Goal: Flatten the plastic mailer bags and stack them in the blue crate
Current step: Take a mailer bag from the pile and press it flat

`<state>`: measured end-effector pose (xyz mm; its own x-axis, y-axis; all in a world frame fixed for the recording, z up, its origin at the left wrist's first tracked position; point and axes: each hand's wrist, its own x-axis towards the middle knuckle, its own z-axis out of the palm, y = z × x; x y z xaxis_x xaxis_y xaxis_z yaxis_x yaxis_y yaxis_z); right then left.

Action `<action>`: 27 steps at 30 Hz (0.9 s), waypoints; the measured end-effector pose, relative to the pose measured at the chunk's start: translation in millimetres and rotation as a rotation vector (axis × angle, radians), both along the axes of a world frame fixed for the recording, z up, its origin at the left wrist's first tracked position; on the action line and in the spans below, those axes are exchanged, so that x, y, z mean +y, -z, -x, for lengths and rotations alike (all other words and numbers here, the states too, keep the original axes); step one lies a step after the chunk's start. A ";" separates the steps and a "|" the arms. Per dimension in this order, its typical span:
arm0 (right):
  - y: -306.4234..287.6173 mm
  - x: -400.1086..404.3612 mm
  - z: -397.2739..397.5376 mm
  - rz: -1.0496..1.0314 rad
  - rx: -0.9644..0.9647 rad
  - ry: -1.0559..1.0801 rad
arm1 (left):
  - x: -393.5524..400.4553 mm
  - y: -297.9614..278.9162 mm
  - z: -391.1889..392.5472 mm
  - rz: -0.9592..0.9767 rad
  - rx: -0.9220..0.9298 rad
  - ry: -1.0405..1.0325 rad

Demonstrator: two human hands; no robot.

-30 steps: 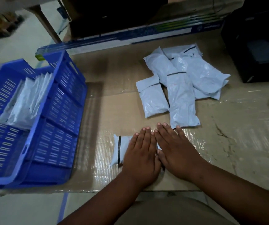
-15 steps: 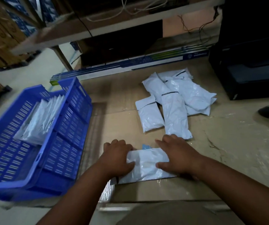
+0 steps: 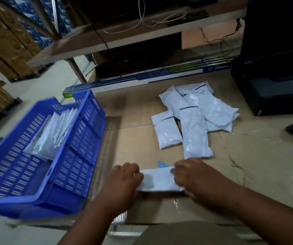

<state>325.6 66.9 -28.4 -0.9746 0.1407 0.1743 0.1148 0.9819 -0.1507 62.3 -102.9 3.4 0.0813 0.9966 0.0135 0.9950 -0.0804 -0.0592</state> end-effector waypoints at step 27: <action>62.2 -24.3 28.1 0.070 -0.122 0.492 | 48.3 103.8 -83.3 -0.176 -0.180 -0.185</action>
<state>297.5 42.6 -90.6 -0.8026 0.5953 0.0375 0.5818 0.7952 -0.1706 145.7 -54.6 -100.4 -0.1207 0.9754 0.1844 0.9875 0.0991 0.1224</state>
